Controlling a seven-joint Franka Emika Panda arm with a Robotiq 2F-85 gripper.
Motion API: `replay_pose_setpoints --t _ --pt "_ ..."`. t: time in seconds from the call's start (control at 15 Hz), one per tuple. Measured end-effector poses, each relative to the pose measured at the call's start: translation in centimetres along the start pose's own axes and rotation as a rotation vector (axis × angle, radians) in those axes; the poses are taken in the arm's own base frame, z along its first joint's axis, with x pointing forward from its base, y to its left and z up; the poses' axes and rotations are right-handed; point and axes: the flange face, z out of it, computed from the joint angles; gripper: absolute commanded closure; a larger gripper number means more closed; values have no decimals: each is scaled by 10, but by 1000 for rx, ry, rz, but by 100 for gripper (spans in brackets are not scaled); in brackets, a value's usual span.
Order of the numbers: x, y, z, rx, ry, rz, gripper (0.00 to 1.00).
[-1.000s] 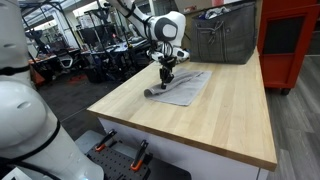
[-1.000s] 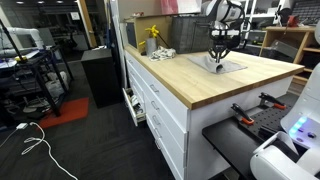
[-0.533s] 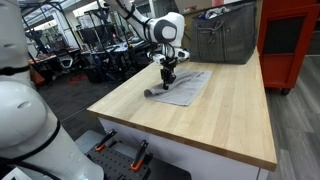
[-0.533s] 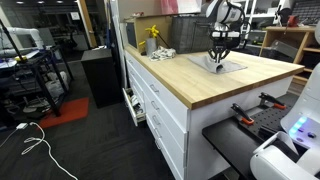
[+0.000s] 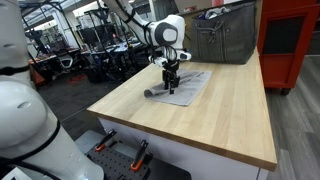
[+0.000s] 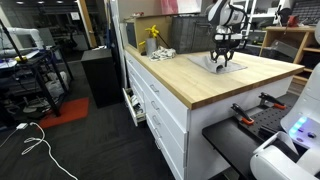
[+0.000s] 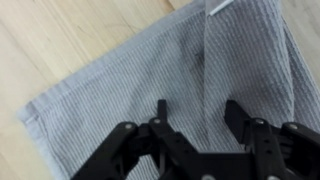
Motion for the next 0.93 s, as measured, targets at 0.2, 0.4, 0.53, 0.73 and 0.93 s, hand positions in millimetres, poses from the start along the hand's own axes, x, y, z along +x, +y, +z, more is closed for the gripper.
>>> replay_pose_setpoints --t 0.2,0.4,0.53,0.73,0.93 --pt "-4 -1 -1 -2 -30 -1 92" --pt "-7 0 1 -10 -63 -1 100" --pt "-8 0 2 -13 -76 -1 100" --pt "-9 0 2 -15 -82 0 99" --pt "-9 0 2 -18 -81 16 99"
